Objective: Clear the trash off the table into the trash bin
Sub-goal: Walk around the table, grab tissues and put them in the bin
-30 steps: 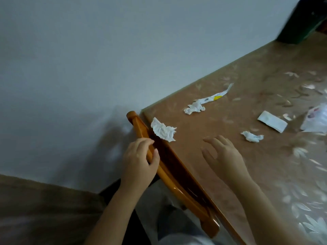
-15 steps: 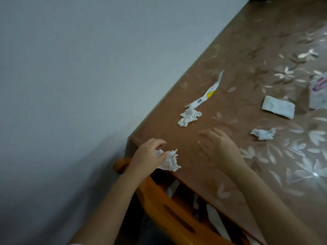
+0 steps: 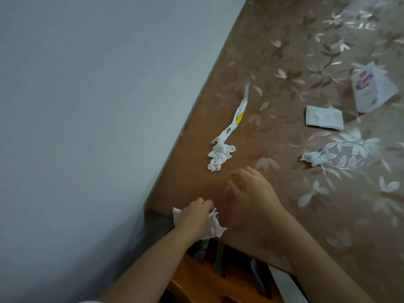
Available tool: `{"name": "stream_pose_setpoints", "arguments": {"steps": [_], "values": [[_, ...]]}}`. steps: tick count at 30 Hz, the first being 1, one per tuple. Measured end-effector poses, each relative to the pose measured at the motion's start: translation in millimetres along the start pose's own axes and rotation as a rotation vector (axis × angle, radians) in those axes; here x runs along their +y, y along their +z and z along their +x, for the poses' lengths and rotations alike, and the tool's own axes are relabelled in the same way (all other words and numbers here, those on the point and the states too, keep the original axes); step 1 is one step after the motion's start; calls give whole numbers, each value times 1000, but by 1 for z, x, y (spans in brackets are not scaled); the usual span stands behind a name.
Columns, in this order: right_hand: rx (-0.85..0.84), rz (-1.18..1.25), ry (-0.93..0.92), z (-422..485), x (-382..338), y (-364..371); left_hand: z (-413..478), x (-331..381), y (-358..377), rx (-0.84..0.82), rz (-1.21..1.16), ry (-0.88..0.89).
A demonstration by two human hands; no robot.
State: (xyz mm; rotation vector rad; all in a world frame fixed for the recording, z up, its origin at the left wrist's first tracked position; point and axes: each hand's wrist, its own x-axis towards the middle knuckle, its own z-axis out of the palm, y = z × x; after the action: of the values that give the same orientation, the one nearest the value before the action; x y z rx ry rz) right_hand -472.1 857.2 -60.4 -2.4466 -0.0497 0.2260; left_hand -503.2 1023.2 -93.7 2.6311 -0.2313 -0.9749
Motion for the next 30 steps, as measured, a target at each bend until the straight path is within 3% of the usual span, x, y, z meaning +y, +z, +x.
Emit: {"name": "stream_pose_setpoints", "arguments": {"steps": [14,22,30], "values": [[14,-36,-67,13,8,10,-2,1,-6,35,-179,-66],[46,-133,-176,55,4,18,-39,-1,-39,340,-608,-66],[-11,-239,-100,78,3,42,-71,-15,-43,496,-852,-158]]}}
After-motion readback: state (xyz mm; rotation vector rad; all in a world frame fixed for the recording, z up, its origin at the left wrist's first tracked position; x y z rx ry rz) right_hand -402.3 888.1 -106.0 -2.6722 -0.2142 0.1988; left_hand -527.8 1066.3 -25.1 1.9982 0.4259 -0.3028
